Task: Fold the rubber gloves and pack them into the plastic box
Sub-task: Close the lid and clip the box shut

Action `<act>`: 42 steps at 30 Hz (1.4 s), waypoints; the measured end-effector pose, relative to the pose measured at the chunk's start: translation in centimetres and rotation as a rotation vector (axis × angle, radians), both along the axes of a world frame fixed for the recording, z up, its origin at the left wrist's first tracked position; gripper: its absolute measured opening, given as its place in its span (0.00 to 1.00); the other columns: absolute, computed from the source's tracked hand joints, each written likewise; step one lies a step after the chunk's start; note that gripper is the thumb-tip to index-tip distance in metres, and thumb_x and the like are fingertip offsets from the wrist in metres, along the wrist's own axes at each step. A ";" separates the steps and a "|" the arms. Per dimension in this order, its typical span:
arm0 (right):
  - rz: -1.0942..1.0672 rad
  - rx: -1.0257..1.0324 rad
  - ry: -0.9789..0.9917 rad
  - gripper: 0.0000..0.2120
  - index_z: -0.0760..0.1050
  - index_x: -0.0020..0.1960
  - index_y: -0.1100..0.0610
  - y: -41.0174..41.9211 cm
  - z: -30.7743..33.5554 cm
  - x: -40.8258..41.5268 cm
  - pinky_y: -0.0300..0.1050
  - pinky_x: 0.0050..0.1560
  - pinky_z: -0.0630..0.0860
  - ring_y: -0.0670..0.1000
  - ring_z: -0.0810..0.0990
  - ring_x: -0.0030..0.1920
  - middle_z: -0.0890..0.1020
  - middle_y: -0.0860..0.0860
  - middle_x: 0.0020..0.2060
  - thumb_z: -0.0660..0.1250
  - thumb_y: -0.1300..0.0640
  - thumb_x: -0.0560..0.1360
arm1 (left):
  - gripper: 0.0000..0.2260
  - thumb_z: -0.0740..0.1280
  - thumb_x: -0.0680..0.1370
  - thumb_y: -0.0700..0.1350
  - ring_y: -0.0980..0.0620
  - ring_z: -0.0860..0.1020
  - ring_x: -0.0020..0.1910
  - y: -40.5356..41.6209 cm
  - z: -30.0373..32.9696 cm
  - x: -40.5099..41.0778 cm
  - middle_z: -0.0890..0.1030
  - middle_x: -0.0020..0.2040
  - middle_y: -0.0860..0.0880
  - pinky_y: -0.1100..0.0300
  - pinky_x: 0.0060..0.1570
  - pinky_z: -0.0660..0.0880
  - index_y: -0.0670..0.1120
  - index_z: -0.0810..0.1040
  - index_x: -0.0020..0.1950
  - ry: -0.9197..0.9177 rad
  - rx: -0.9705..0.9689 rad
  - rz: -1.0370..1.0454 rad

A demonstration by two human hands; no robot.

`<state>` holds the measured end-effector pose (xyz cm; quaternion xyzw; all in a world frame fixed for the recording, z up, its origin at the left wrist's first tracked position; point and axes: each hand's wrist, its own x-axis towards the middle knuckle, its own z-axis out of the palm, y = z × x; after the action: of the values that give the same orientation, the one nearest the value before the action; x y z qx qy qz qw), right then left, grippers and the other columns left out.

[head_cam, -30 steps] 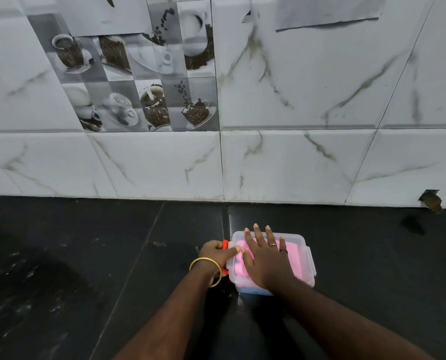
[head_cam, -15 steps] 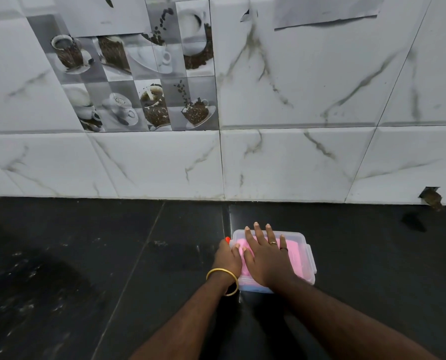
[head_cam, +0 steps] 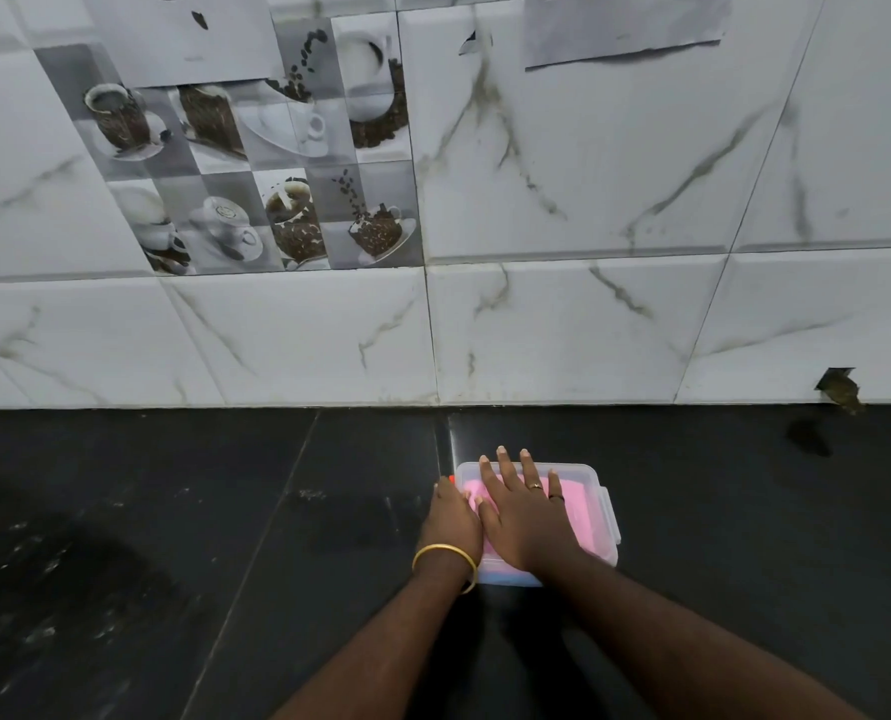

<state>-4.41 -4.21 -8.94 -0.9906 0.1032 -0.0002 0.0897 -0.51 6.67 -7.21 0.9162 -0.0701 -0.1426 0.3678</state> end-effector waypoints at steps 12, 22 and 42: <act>-0.510 0.582 -0.416 0.25 0.68 0.73 0.58 -7.7 3.3 -3.5 0.54 0.72 0.66 0.56 0.70 0.71 0.73 0.56 0.71 0.65 0.54 0.78 | 0.57 0.68 0.66 0.72 0.38 0.40 0.78 -4.7 4.1 1.1 0.41 0.79 0.40 0.44 0.76 0.46 0.41 0.43 0.79 -0.130 0.577 -0.812; -0.763 1.342 0.053 0.31 0.82 0.53 0.49 -9.5 0.2 -7.8 0.47 0.44 0.73 0.53 0.81 0.52 0.85 0.51 0.50 0.58 0.25 0.70 | 0.63 0.77 0.59 0.66 0.36 0.46 0.78 -7.0 5.0 0.6 0.46 0.79 0.39 0.43 0.76 0.48 0.39 0.45 0.79 -0.101 0.744 -0.848; -0.579 0.596 -0.124 0.16 0.75 0.47 0.50 -9.1 -0.8 -6.8 0.40 0.42 0.77 0.44 0.79 0.42 0.80 0.46 0.41 0.62 0.37 0.76 | 0.60 0.77 0.62 0.63 0.37 0.44 0.78 -6.4 5.6 -0.1 0.46 0.80 0.41 0.42 0.75 0.48 0.41 0.45 0.79 -0.055 0.680 -0.813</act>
<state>-11.24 -13.31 -9.74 -0.8495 0.3675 -0.0553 0.3745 -0.61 0.23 -1.57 0.8860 -0.3792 -0.2642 -0.0372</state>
